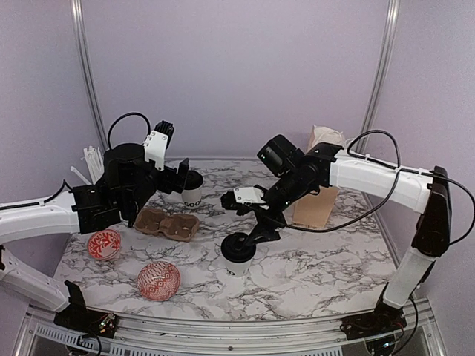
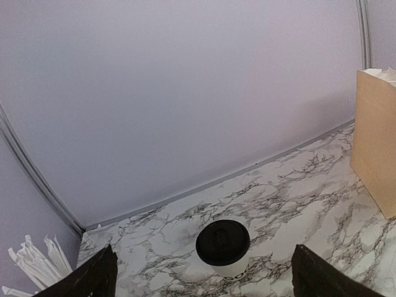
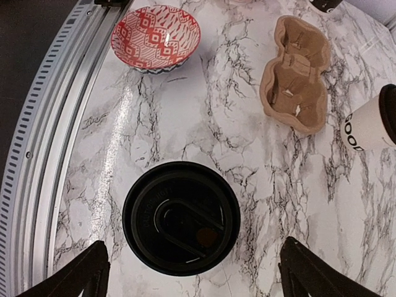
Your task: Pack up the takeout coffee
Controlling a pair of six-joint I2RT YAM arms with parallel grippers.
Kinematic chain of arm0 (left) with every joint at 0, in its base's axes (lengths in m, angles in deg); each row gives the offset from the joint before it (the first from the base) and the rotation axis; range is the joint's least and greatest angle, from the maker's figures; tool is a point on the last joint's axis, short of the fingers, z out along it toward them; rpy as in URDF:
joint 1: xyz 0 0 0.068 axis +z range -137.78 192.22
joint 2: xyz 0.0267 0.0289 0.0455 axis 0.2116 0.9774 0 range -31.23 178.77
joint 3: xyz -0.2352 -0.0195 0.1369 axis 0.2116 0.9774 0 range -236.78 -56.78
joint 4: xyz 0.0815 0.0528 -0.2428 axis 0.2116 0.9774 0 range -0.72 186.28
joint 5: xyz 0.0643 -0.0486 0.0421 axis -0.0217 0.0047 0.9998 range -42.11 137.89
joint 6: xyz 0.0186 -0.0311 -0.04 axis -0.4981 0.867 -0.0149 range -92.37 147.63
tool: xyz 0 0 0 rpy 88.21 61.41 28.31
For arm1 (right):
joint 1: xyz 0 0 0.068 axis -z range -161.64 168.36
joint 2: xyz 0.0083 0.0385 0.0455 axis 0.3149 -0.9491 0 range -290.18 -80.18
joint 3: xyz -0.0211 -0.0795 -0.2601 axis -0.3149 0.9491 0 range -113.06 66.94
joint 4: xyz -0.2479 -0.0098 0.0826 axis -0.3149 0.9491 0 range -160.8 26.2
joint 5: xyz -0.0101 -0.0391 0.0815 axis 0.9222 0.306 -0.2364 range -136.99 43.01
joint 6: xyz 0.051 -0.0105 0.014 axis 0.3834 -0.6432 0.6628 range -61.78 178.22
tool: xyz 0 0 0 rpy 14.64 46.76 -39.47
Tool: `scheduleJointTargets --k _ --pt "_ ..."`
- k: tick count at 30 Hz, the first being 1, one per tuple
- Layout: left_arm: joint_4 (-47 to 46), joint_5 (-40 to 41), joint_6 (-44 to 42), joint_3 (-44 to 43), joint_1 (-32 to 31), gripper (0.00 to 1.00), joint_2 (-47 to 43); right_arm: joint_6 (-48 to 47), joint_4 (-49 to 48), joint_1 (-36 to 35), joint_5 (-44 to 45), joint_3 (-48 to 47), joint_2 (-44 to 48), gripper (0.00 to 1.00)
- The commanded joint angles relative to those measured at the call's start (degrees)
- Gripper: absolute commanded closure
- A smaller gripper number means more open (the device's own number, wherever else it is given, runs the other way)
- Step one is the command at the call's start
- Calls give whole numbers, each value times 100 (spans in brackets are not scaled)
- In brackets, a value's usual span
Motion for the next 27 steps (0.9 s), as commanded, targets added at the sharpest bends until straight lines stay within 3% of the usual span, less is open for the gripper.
scheduleJointTargets --k 1,3,8,16,27 --pt "-300 414 486 -95 19 1 105 -202 198 -197 376 -111 -124 7" --pt "-20 833 481 -336 12 1 328 -170 181 -210 450 -151 -213 6" --pt "1176 47 601 -1074 31 1 346 -82 206 -258 540 -324 -512 6" --pt "978 -120 427 -854 45 1 202 23 324 -348 628 -534 -927 7" --pt "923 -122 387 -795 45 1 168 142 458 -401 705 -759 -1097 24"
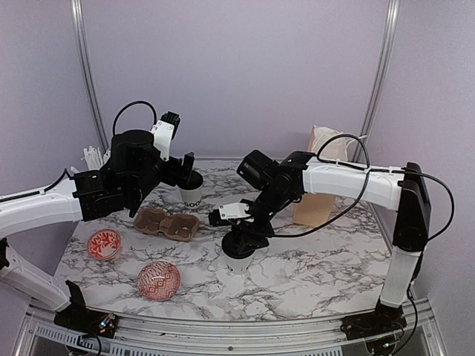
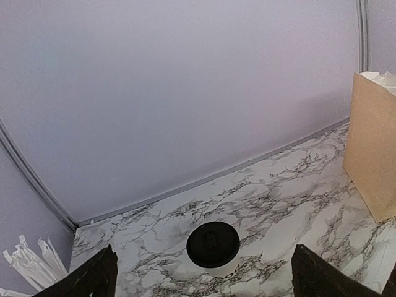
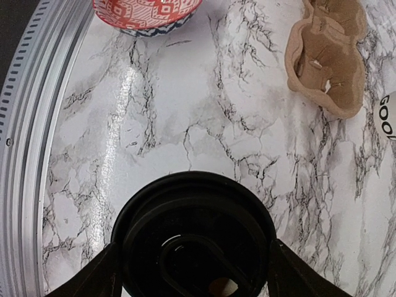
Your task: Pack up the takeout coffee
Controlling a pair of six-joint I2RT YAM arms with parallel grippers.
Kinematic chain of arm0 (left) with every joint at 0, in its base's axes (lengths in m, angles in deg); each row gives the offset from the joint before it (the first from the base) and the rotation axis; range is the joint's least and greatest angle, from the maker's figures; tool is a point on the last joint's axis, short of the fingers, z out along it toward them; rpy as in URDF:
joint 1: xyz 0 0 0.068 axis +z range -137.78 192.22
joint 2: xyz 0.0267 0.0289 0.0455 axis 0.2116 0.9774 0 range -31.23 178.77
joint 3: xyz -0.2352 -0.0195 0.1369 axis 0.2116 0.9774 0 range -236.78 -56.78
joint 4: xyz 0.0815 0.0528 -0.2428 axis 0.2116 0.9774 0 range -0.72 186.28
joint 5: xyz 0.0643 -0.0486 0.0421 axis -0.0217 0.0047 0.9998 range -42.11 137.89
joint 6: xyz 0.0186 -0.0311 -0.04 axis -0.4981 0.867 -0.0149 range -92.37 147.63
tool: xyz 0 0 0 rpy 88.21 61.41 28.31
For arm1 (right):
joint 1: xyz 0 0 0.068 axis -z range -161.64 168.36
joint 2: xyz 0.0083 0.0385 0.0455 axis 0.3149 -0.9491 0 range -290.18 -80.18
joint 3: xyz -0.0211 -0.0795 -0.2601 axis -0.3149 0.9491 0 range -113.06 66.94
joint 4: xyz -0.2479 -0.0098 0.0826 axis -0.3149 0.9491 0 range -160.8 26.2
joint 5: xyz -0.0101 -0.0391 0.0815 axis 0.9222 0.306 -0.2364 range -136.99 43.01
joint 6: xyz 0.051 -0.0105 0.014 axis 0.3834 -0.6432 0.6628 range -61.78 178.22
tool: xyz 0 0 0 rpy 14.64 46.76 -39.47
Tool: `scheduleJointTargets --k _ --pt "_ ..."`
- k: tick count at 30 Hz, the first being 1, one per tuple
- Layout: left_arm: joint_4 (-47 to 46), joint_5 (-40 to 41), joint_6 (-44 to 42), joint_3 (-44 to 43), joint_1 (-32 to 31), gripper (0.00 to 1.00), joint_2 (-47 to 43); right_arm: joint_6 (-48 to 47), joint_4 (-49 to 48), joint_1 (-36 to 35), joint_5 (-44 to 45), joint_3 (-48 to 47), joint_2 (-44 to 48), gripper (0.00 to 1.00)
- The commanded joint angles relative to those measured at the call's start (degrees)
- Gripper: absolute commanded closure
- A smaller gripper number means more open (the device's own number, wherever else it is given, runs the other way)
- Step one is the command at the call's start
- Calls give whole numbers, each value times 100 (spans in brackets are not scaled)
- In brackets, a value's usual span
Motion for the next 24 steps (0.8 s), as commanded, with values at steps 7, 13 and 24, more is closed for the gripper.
scheduleJointTargets --k 7,13,24 --pt "125 -30 -26 -23 30 1 -172 477 149 564 147 -1317 -642 32" --pt "151 -123 -18 -24 30 1 -201 1044 150 1318 341 -2762 -1490 34" --pt "151 -205 -31 -6 30 1 -188 1534 -135 1615 596 -3962 -2551 30"
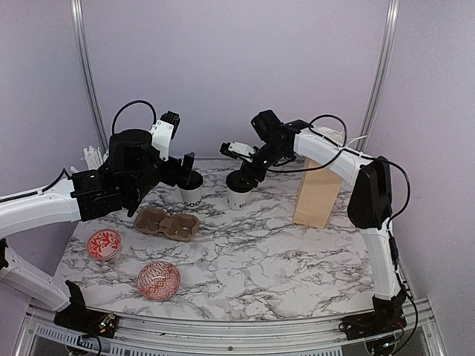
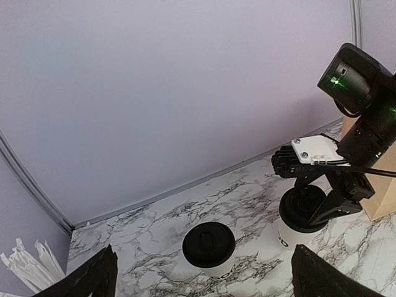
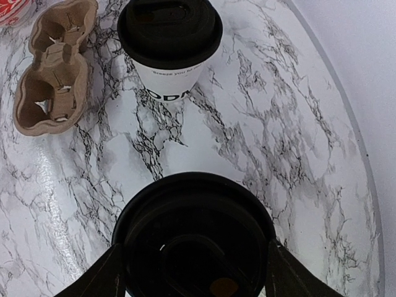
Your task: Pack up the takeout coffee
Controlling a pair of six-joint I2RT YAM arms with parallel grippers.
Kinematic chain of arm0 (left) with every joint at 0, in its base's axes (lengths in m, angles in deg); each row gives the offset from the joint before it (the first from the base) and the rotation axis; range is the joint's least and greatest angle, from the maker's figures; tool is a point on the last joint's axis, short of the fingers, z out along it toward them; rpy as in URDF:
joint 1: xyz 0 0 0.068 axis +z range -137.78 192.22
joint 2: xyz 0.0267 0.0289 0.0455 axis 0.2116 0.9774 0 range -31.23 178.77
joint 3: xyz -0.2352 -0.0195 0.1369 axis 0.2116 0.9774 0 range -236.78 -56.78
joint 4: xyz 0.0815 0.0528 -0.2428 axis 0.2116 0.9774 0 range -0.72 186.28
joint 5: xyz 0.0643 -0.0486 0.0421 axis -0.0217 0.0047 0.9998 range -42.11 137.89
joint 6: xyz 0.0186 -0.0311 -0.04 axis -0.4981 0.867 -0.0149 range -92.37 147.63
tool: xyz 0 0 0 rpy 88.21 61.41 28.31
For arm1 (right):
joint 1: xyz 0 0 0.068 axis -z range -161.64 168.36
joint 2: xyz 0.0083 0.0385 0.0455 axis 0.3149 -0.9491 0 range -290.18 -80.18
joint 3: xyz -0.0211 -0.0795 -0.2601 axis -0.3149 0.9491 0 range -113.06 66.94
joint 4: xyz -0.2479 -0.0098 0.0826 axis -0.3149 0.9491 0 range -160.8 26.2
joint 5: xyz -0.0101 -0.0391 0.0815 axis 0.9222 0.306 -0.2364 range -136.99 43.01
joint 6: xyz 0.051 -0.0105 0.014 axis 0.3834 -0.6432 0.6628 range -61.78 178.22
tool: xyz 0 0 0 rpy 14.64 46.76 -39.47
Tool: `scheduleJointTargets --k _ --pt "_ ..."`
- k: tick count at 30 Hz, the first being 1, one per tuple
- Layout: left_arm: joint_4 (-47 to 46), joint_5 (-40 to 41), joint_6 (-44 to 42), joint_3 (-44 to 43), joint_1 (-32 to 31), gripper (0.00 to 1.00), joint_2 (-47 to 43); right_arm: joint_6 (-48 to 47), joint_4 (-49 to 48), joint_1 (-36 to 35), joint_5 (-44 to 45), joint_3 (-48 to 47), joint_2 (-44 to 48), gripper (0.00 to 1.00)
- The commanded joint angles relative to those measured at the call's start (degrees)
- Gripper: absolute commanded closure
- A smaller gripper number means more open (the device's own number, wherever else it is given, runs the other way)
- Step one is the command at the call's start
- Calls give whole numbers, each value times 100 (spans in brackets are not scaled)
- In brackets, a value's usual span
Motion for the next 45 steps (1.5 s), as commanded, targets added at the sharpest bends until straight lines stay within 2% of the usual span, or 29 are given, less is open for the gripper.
scheduleJointTargets --k 1,5,7,8,9,18,21,24,27,30,34,38,43,45 --pt "90 -59 -30 -8 30 1 -115 362 -222 -66 239 -330 -320 29" --pt "96 -64 -31 -1 30 1 -90 487 -334 -58 385 -462 -518 26" --pt "96 -72 -31 1 25 1 -81 586 -358 -55 378 -522 -539 17" --pt "92 -80 -33 1 29 1 -73 610 -326 -55 255 -572 -513 5" --pt "91 -88 -31 1 30 1 -72 608 -273 -52 69 -596 -440 2" --pt "94 -253 -13 34 22 1 -76 353 189 -103 -1095 -189 1216 1" --pt "91 -340 -24 45 17 1 -49 179 218 -41 -1054 154 2099 1" --pt "101 -363 -22 37 -9 1 1 71 24 159 -573 675 2858 1" --pt "122 -354 -42 36 -46 1 42 268 -332 704 -299 1266 3466 1" --pt "126 -337 -51 32 -66 1 107 603 -776 1663 -493 2010 4012 1" --pt "128 -332 -75 28 -67 1 200 909 -1592 2495 -283 3099 4794 7" --pt "171 -460 -43 4 -71 3 313 1049 -1741 3157 -141 3396 5094 12" --pt "699 -1609 -31 -313 -146 12 505 1380 -1752 4124 -633 3501 5137 19" --pt "901 -2054 -6 -481 -214 12 626 1469 -1747 4404 -893 3562 5131 20"
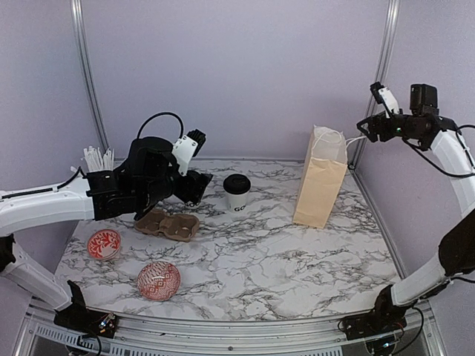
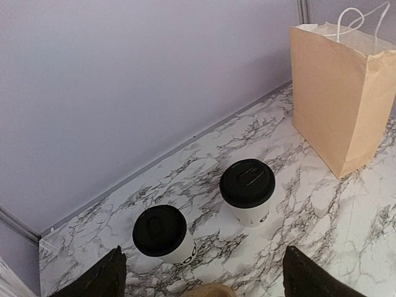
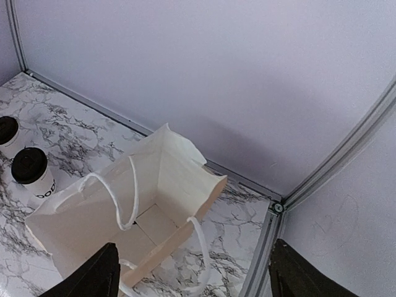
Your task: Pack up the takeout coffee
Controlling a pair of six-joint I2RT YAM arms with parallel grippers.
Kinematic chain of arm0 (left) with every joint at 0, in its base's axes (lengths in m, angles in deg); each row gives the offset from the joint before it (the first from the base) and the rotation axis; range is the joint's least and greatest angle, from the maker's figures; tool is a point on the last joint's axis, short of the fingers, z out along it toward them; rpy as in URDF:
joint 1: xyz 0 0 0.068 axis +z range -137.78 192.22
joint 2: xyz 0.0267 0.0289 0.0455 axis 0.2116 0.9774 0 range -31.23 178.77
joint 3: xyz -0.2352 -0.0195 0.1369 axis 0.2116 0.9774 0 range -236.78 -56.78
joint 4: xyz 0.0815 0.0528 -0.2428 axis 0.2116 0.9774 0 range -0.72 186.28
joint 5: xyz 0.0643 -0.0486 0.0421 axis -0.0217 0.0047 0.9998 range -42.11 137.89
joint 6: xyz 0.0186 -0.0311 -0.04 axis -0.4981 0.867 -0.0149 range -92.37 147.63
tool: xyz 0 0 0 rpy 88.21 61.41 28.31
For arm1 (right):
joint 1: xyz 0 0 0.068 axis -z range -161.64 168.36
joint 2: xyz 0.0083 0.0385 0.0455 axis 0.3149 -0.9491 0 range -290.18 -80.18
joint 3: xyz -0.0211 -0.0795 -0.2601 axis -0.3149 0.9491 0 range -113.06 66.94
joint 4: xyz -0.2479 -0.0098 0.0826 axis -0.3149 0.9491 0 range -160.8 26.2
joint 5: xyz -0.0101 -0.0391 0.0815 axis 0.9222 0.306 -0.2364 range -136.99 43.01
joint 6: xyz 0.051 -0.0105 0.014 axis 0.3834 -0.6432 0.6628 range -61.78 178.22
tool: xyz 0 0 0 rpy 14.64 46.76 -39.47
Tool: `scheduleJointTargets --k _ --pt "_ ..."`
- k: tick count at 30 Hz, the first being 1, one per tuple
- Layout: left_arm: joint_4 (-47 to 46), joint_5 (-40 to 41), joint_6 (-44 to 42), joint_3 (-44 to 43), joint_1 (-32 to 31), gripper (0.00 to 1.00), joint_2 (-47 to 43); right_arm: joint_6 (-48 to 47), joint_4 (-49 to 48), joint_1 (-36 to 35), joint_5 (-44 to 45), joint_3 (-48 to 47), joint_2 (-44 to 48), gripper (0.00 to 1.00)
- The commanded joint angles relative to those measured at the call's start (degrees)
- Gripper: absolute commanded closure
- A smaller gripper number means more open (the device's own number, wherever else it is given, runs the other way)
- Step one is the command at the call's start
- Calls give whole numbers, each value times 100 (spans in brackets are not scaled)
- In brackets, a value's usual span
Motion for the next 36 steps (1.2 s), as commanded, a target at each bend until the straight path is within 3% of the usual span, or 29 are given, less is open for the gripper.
scheduleJointTargets --k 1,5,9,16,21,28,33,36 --pt "588 -1178 23 -455 -160 12 230 414 -261 610 -490 46 175 20" --pt "810 -1616 6 -630 -314 10 359 499 -282 733 -102 348 289 21" --pt "852 -1861 -2 -671 -383 11 411 510 -439 754 374 1081 415 28" --pt "866 -1685 149 -764 -403 11 411 1 -796 668 -771 2695 1050 42" --pt "862 -1434 211 -834 -403 10 416 -465 -541 -181 -1027 3256 1471 43" --pt "854 -1103 167 -821 -395 8 450 -990 -22 -1387 -1957 3249 1685 42" --pt "855 -1052 162 -820 -395 8 469 -1648 770 -1497 -2968 2764 1657 38" --pt "867 -1053 136 -818 -395 8 454 -2113 1329 -1482 -2860 2255 1644 36"
